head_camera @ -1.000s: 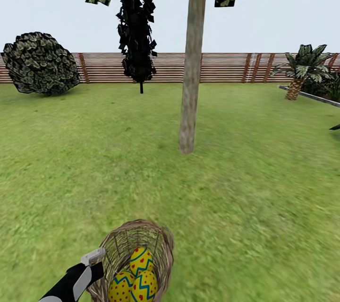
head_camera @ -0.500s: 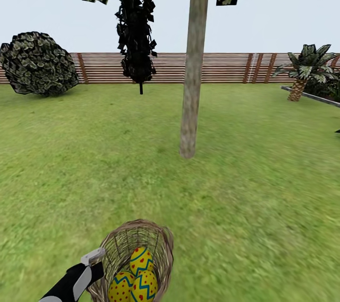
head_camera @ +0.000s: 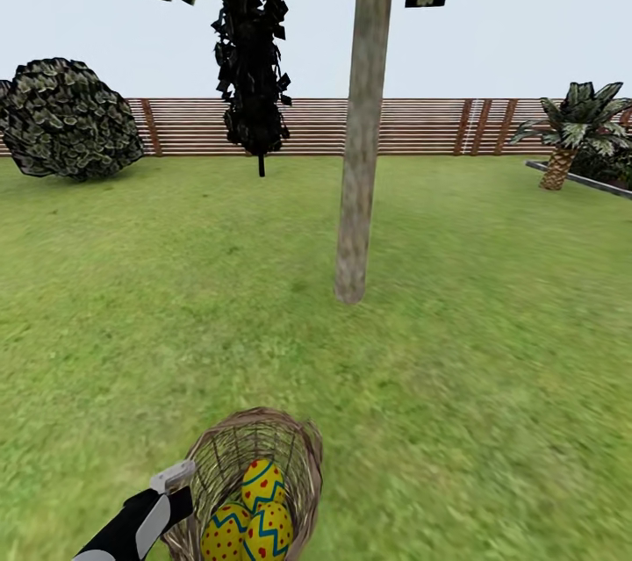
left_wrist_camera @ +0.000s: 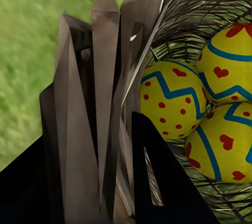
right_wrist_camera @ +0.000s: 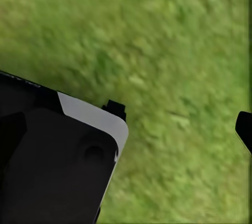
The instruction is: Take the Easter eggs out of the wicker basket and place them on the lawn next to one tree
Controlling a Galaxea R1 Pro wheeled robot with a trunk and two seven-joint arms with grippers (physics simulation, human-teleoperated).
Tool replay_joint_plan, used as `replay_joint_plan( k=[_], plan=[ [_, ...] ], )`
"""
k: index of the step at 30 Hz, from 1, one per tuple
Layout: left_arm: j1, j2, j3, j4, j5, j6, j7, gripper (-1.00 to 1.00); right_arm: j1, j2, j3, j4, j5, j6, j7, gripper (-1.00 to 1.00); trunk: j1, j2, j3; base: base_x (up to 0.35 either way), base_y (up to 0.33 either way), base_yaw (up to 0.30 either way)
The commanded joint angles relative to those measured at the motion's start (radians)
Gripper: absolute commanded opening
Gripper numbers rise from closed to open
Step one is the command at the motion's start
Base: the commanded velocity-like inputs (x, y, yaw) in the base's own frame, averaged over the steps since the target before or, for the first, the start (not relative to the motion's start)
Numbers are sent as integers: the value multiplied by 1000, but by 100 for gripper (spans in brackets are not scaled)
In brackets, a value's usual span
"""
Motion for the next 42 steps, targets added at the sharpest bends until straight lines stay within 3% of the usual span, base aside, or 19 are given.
replay_joint_plan(
  k=[1,42],
  plan=[
    [-1,0,1,-2,13,5,5,-100,-2,0,-5,3,8,-5,2,100,1,-2,-2,339,0,0],
    [-1,0,1,-2,10,5,5,-100,-1,-3,-8,2,5,-5,10,100,1,-2,-2,339,0,-43]
  ],
)
